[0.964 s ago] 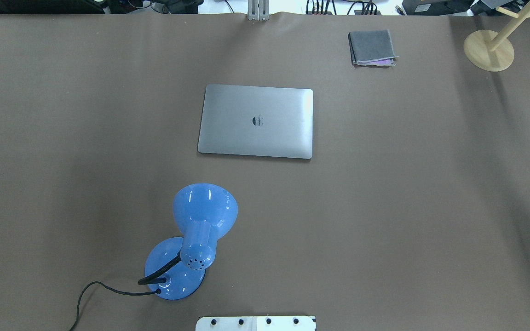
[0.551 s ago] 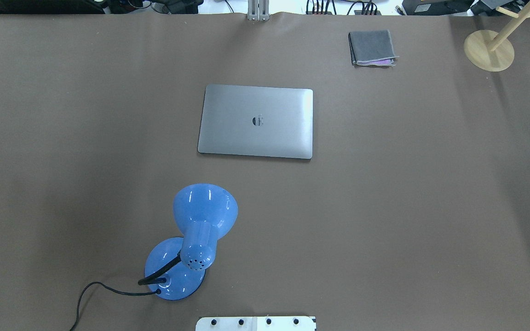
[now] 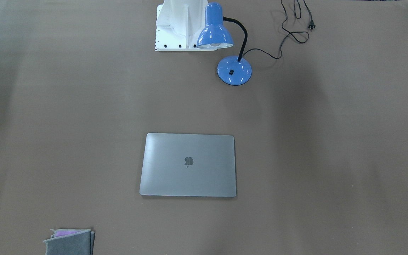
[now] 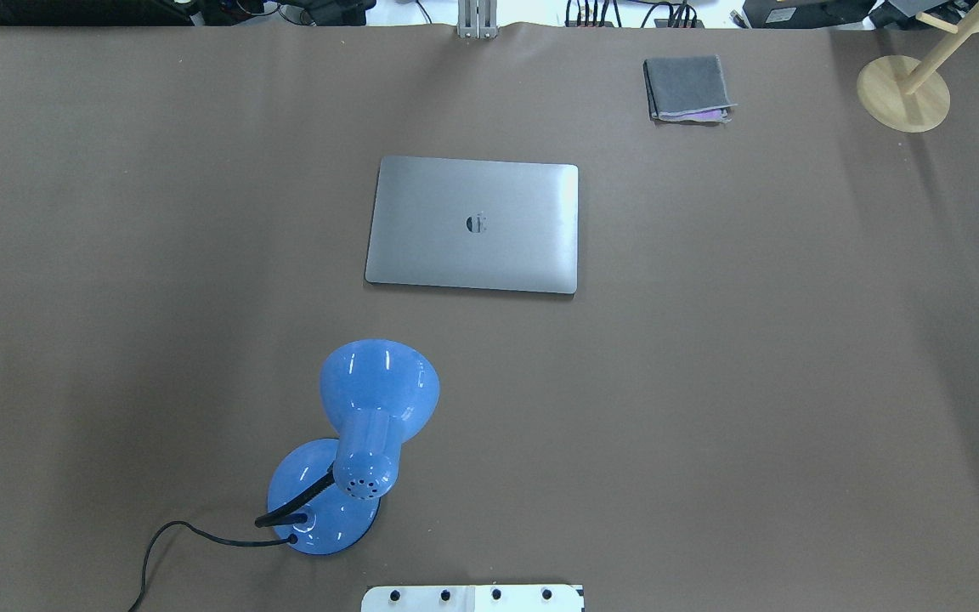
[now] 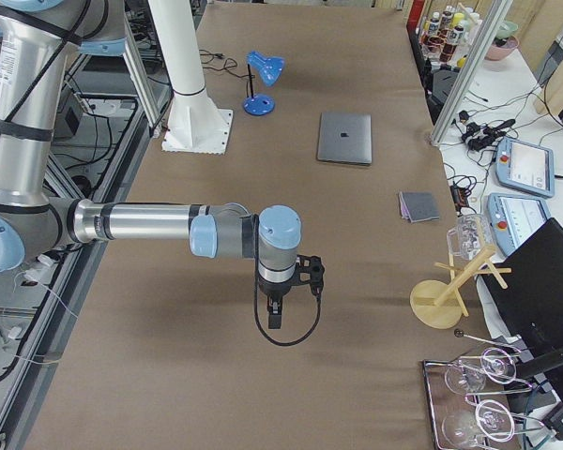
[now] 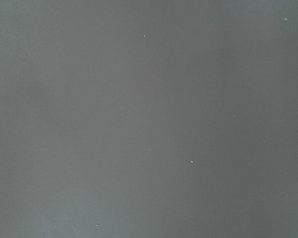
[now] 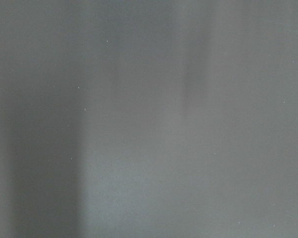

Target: Close laptop

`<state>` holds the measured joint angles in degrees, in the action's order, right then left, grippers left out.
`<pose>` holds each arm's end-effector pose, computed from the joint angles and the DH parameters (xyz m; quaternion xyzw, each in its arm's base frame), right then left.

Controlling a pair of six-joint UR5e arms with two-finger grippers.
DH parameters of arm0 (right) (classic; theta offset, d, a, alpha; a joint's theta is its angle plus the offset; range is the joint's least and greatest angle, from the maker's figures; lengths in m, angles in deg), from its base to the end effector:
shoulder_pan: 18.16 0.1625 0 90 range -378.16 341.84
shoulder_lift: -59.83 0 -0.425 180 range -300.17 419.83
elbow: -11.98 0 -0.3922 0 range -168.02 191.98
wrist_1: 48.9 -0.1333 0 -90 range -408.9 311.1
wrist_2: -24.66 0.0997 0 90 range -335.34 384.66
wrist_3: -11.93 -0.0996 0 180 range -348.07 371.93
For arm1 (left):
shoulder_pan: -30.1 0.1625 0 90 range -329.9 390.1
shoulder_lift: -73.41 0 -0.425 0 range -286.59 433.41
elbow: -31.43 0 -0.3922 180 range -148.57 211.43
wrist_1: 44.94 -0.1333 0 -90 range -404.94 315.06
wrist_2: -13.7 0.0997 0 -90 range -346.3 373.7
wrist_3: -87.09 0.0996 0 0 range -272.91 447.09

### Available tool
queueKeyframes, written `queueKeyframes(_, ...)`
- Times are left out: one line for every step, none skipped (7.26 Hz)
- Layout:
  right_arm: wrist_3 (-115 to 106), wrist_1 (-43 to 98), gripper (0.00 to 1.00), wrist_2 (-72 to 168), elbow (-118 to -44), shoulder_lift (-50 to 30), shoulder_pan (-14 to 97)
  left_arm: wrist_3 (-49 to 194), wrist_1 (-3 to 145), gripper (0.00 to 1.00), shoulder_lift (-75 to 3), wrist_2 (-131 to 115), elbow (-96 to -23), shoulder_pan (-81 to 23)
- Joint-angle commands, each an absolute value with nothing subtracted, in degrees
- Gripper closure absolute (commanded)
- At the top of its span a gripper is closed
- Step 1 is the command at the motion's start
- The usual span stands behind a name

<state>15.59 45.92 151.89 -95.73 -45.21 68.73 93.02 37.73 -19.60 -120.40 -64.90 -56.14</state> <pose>0.0524 -0.3816 0.6377 -0.0162 -0.3192 -0.0500 0.9462 -0.0303 -0.5146 0.5912 0.0234 0.3750 0.0848 0.9228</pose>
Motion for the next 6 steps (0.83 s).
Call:
queueKeyframes(16.8,48.2,0.00,152.0,-96.7,-45.6,68.9,93.1,37.9,0.01,-15.1,-119.7,-69.3,-56.3)
queueKeyframes(16.8,48.1,0.00,152.0,-96.7,-45.5,68.8,93.2,37.9,0.01,-14.7,-119.7,-70.3,-56.1)
queueKeyframes(16.8,48.0,0.00,152.1,-96.7,-45.5,68.8,93.2,37.9,0.01,-14.2,-119.7,-70.4,-56.0)
queueKeyframes(16.8,48.0,0.00,152.1,-96.7,-45.5,68.8,93.2,37.9,0.01,-14.2,-119.5,-70.3,-56.0)
queueKeyframes(16.8,48.0,0.00,152.1,-96.7,-45.5,68.8,93.1,37.9,0.01,-13.9,-119.5,-70.2,-56.0)
queueKeyframes(16.8,48.0,0.00,152.1,-96.7,-45.5,68.8,93.1,38.0,0.01,-13.8,-119.5,-70.2,-56.1)
